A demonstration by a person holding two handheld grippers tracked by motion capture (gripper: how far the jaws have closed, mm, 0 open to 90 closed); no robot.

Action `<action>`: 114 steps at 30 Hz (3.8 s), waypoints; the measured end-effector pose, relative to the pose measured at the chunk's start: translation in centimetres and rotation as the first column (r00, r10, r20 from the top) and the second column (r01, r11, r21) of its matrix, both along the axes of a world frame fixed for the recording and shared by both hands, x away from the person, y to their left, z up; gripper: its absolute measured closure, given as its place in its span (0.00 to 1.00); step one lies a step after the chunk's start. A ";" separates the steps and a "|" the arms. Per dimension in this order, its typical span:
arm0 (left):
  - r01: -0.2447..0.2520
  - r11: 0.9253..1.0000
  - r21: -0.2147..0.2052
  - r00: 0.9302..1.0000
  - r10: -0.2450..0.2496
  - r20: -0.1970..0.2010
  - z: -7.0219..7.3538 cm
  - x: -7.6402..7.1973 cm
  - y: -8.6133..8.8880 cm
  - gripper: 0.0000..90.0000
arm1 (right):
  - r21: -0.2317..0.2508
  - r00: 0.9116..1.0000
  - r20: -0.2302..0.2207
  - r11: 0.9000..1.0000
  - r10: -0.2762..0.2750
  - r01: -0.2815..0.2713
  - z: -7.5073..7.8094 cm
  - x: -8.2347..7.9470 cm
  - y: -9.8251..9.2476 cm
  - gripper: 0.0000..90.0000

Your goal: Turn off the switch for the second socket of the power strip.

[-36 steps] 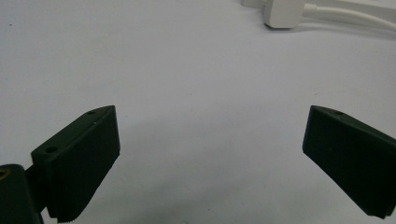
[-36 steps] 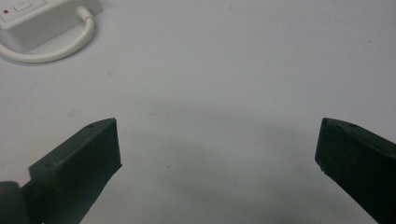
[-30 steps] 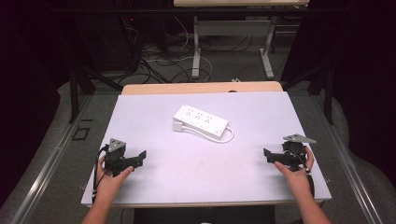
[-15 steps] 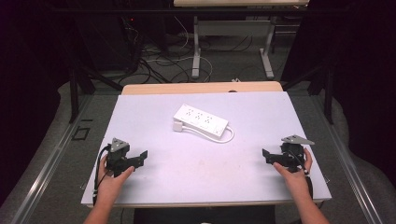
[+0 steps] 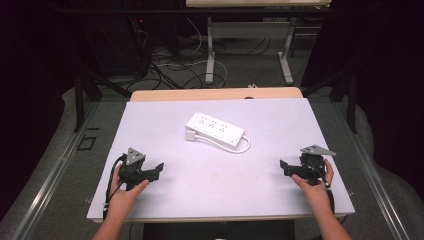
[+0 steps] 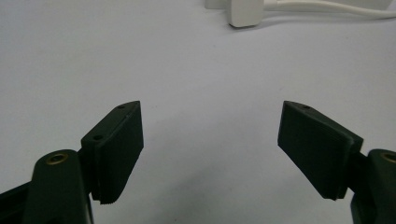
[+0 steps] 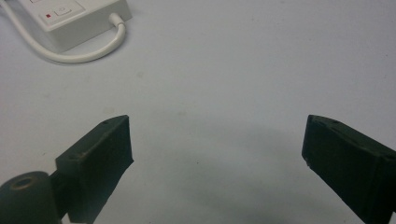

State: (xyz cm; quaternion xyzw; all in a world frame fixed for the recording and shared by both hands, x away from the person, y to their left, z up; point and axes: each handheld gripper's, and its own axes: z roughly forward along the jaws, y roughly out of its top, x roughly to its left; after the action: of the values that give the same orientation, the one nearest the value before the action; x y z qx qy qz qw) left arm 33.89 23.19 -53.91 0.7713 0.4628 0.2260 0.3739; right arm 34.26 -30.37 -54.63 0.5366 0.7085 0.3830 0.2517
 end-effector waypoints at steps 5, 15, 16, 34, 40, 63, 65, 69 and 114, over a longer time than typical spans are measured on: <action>0.031 1.000 0.002 0.999 -0.031 -0.014 0.3 -0.1 -0.9 0.27 | -0.003 1.000 -0.003 1.000 0.002 -0.002 -0.1 0.0 0.1 0.09; 0.086 0.996 -0.008 0.995 -0.086 -0.055 1.4 0.4 -2.8 0.35 | 0.002 1.000 -0.007 1.000 0.001 -0.001 -0.2 0.0 0.1 0.09; 0.099 0.995 -0.007 0.993 -0.099 -0.062 1.8 0.6 -3.2 0.36 | -0.004 1.000 -0.006 1.000 -0.002 0.002 -0.2 0.0 0.1 0.09; 0.147 0.989 -0.036 0.984 -0.150 -0.100 6.0 3.5 -6.7 0.51 | 0.009 1.000 -0.011 1.000 -0.011 0.011 -0.2 -0.1 -0.1 0.09; 0.156 0.987 -0.032 0.980 -0.159 -0.119 7.6 4.7 -7.6 0.56 | 0.022 1.000 -0.014 1.000 -0.014 0.014 -0.3 -0.1 -0.1 0.09; 0.168 0.986 -0.019 0.956 -0.168 -0.239 10.7 9.1 -11.7 0.67 | 0.036 1.000 -0.024 0.999 -0.017 0.018 -0.4 0.0 -0.3 0.09; 0.165 0.986 -0.018 0.954 -0.164 -0.251 10.8 9.6 -12.0 0.68 | 0.036 1.000 -0.025 0.999 -0.016 0.017 -0.4 0.0 -0.3 0.09; 0.161 0.987 -0.020 0.949 -0.160 -0.270 10.8 10.5 -12.6 0.69 | 0.040 0.999 -0.027 0.999 -0.017 0.018 -0.5 0.0 -0.3 0.09; 0.073 0.997 -0.029 0.939 -0.079 -0.335 8.3 17.8 -15.0 0.84 | 0.048 0.999 -0.044 0.999 -0.017 0.019 -0.8 0.3 -0.3 0.09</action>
State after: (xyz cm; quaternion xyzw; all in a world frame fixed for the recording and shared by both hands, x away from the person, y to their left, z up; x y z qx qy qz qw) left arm 51.71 8.21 -45.65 0.8126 0.4916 0.0729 0.3044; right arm 34.54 -30.69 -55.46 0.5573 0.6993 0.3861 0.2266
